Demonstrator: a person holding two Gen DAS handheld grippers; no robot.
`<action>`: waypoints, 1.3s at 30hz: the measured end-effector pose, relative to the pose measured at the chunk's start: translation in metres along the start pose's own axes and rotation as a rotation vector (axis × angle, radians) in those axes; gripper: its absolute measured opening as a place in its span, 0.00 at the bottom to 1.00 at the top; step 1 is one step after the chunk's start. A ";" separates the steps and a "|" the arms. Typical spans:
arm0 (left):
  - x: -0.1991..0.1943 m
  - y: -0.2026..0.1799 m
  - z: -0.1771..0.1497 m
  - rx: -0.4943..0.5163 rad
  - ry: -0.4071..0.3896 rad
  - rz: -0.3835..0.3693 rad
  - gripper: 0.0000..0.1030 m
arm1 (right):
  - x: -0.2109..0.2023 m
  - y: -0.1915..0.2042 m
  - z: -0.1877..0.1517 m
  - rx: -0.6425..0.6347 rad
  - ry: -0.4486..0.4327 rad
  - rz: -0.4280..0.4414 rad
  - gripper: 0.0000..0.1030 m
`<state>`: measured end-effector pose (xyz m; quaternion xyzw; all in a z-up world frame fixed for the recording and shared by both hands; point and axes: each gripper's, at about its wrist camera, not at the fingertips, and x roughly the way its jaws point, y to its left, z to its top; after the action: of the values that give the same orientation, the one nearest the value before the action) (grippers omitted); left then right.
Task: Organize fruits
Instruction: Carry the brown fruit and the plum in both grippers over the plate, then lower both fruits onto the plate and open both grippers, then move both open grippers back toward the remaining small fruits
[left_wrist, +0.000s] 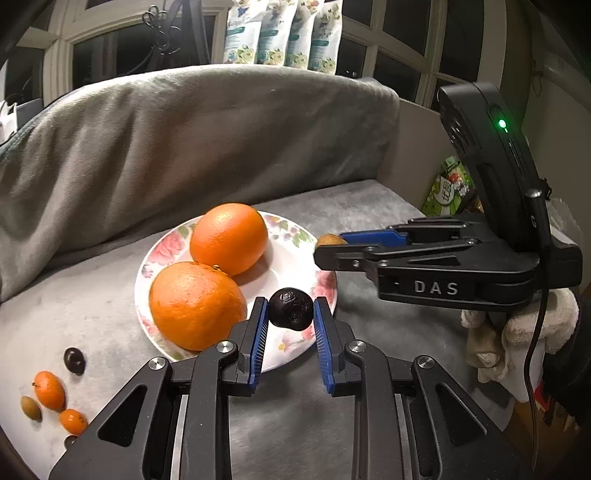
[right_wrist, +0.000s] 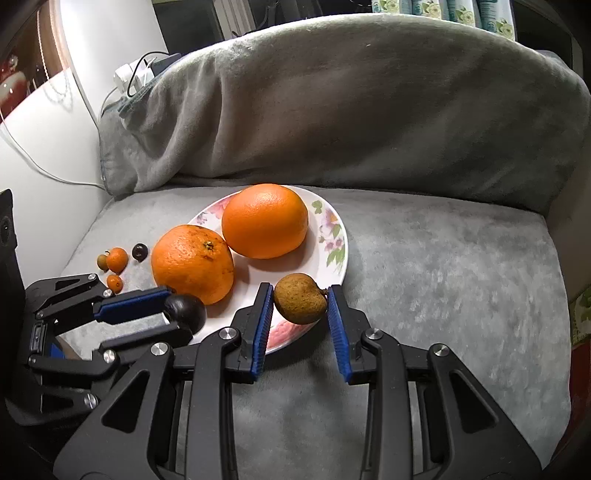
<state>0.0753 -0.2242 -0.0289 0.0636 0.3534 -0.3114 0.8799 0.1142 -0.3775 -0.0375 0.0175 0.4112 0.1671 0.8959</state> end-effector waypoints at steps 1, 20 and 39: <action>0.001 -0.001 0.000 0.002 0.001 0.001 0.23 | 0.002 0.000 0.001 -0.005 0.002 -0.001 0.30; 0.010 -0.004 0.001 0.022 0.004 0.016 0.40 | -0.001 -0.006 0.011 0.037 -0.054 -0.004 0.67; -0.035 0.016 -0.005 -0.047 -0.054 0.028 0.61 | -0.034 0.007 0.006 0.049 -0.121 -0.116 0.89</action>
<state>0.0622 -0.1925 -0.0111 0.0396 0.3357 -0.2921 0.8946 0.0956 -0.3807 -0.0074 0.0254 0.3608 0.1035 0.9265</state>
